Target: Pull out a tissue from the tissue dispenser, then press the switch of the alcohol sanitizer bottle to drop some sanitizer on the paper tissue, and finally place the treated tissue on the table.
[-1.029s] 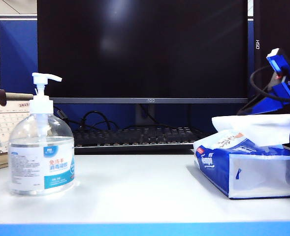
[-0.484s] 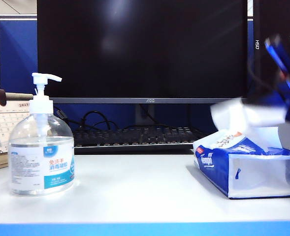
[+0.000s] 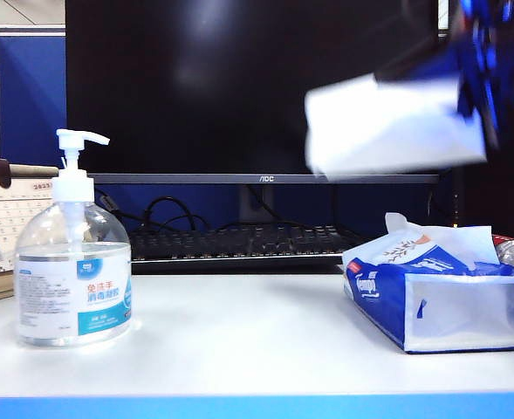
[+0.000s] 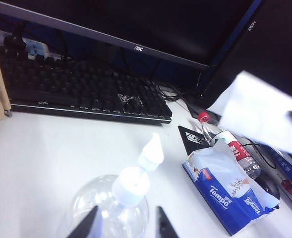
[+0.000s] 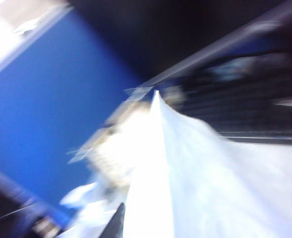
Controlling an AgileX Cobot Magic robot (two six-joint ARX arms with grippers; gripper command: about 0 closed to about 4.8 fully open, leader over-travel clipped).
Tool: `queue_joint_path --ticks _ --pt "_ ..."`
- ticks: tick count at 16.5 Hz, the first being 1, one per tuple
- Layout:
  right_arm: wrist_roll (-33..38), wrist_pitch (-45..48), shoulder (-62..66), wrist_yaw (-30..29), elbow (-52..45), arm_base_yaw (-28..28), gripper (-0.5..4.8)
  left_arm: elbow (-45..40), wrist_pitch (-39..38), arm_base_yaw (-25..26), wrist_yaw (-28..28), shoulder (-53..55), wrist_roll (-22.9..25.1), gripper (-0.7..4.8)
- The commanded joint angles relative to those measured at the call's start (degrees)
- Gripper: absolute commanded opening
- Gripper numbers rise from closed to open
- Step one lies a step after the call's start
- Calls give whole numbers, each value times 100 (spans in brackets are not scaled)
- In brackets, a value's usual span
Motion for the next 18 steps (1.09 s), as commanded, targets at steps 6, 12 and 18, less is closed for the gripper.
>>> queue_joint_path --ticks 6,12,18 --pt "-573 -1423 -358 498 76 1620 -5 35 1193 4 173 763 -675 151" --pt "-562 -992 514 581 81 2312 -5 664 1405 2 442 2037 -291 152" --pt "-597 -627 1792 192 1062 2559 -5 734 1484 -2 811 2610 -251 152"
